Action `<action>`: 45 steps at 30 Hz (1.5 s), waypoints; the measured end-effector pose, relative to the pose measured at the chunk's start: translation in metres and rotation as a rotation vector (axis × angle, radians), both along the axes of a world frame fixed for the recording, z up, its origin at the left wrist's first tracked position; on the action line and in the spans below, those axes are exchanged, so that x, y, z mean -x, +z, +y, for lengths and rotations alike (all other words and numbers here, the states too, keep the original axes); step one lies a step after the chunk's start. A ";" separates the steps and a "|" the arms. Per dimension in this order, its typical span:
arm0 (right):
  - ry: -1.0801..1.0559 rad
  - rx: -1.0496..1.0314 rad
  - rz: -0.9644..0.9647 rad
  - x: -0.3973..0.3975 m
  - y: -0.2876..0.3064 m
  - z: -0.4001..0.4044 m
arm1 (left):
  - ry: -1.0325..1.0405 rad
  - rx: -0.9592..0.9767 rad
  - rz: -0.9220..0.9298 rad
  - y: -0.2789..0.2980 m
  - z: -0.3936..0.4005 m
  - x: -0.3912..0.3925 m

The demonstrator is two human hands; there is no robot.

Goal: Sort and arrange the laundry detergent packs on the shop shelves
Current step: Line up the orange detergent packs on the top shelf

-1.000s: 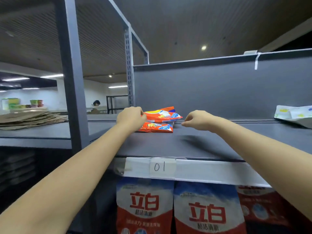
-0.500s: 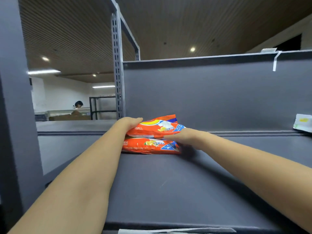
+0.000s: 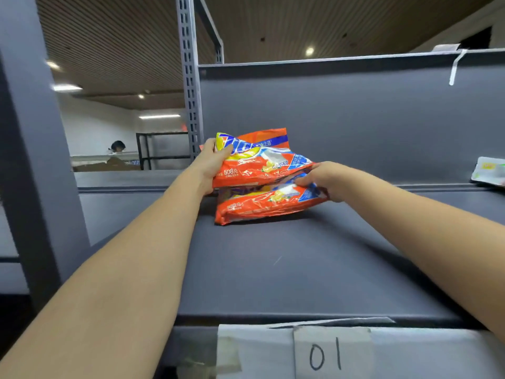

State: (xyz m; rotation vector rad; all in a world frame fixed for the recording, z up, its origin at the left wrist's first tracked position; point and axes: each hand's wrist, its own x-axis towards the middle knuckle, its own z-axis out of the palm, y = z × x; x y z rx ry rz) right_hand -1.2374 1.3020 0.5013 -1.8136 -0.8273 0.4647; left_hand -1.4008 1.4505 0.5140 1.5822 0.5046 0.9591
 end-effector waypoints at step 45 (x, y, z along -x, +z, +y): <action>0.319 -0.338 0.242 0.005 0.035 -0.082 | -0.268 -0.075 -0.321 0.046 -0.064 -0.007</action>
